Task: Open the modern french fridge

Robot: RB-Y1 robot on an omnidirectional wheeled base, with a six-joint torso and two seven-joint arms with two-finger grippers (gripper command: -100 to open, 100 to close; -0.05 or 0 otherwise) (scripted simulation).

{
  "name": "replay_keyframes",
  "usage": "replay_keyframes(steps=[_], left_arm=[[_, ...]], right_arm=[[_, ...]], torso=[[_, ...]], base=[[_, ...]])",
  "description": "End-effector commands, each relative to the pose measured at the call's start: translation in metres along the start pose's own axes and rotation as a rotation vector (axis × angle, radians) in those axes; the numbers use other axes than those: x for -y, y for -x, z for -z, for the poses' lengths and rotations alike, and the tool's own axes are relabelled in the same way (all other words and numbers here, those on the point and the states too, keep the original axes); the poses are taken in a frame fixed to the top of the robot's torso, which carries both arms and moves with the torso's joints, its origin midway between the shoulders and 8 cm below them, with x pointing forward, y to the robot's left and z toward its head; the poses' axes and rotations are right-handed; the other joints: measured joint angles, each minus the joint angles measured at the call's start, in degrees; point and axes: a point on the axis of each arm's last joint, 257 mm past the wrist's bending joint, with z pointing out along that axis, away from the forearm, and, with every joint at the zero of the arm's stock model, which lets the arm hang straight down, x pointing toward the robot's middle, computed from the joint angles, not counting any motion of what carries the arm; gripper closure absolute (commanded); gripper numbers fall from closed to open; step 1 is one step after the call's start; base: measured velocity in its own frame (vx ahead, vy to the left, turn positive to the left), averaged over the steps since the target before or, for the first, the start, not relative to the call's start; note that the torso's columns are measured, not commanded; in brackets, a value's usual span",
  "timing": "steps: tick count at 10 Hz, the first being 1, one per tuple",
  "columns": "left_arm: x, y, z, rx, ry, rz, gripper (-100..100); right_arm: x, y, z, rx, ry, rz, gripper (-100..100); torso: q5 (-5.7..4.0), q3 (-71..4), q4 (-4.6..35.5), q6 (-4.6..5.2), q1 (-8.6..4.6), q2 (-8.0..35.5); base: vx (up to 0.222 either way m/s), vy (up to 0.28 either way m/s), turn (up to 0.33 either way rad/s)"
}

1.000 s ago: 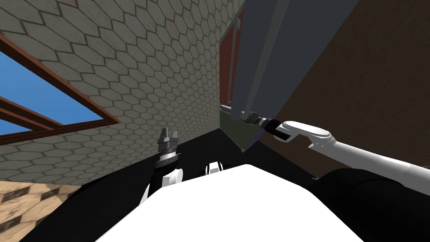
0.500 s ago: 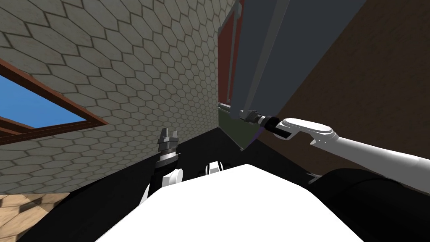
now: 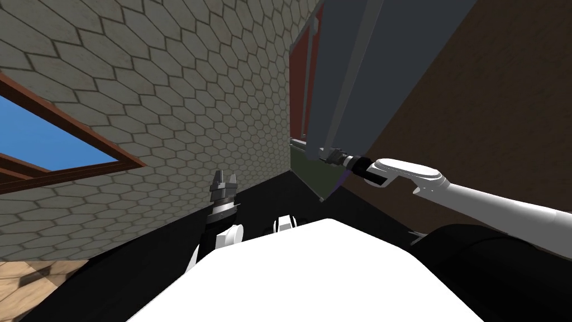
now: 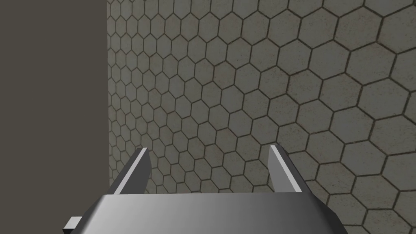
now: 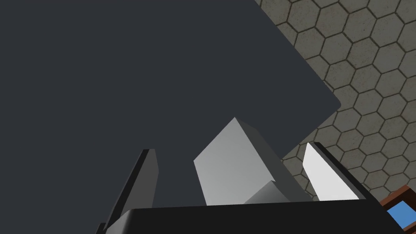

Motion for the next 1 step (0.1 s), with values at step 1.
replay_keyframes(steps=[1], left_arm=[[0.0000,0.0000,0.0000,0.000,0.000,0.000,0]], right_arm=[[-0.0004,-0.0011,0.0002,-0.002,0.001,-0.001,0]], torso=[[-0.03,-0.02,-0.04,0.00,-0.03,-0.04]], base=[[0.000,0.000,0.000]])
